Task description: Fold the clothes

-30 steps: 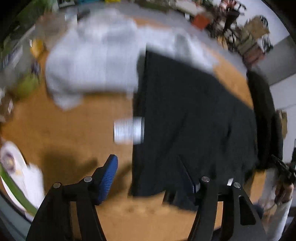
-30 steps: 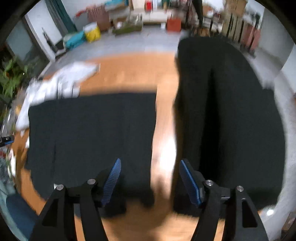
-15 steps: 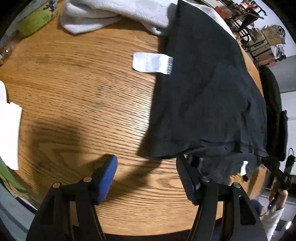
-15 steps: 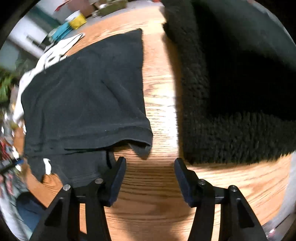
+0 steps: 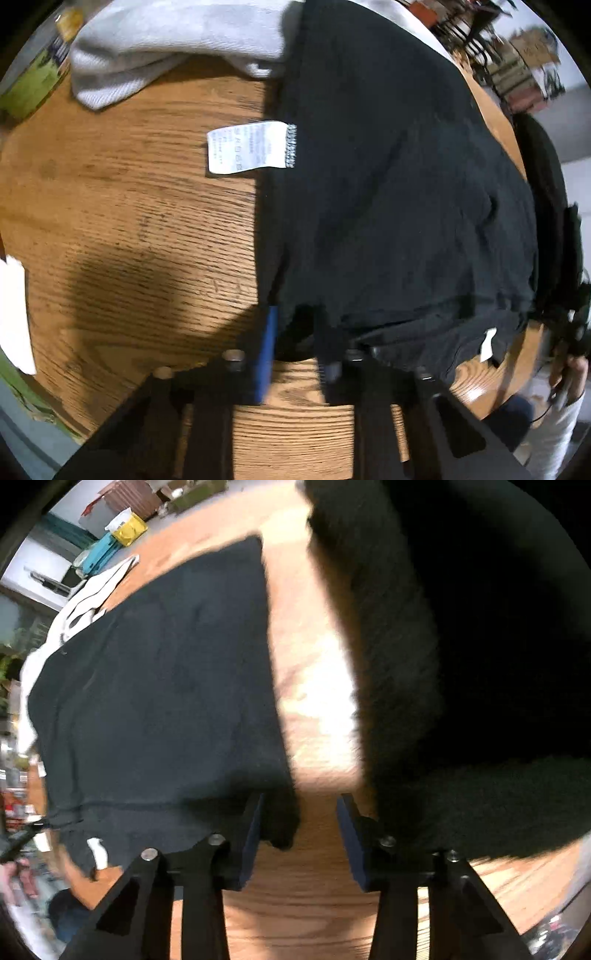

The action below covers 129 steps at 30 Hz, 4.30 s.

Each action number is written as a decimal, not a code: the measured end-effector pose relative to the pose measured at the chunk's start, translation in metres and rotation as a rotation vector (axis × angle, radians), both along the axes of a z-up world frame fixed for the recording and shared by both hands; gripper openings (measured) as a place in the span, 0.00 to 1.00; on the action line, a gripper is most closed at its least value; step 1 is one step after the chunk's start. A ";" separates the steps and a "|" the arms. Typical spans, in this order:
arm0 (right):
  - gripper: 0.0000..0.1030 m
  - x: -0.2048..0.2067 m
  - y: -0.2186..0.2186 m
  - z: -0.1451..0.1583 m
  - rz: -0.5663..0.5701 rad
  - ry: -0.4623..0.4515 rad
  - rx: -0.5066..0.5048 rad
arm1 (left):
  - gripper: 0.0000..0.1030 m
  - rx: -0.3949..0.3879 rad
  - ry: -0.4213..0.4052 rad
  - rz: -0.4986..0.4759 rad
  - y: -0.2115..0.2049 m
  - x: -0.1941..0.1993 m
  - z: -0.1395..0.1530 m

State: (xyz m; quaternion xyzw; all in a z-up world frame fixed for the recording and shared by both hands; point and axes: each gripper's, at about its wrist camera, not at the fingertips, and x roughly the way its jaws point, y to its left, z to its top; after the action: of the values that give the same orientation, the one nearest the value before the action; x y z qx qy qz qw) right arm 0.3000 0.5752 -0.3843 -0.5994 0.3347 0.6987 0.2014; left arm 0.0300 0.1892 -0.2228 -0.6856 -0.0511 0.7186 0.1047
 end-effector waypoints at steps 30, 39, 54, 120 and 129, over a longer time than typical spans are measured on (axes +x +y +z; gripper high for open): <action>0.51 0.010 0.010 0.013 0.052 0.011 0.065 | 0.33 -0.058 -0.069 0.082 0.000 0.031 0.024; 0.05 -0.015 0.002 -0.003 0.132 -0.004 0.047 | 0.04 -0.029 -0.036 -0.067 0.054 0.040 0.051; 0.44 0.027 -0.029 0.015 0.168 -0.080 0.208 | 0.05 -0.136 -0.055 0.007 -0.013 0.072 0.056; 0.77 -0.066 -0.274 0.013 0.528 -0.015 0.499 | 0.58 0.060 0.142 -0.153 0.212 0.164 0.116; 0.80 -0.020 -0.259 0.021 0.451 0.025 0.358 | 0.58 0.063 0.141 -0.143 0.233 0.152 0.129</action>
State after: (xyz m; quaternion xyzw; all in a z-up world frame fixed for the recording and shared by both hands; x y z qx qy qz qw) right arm 0.2798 0.3167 -0.3632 -0.6049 0.0664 0.7812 0.1393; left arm 0.1823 0.4218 -0.0939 -0.6317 -0.0172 0.7538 0.1804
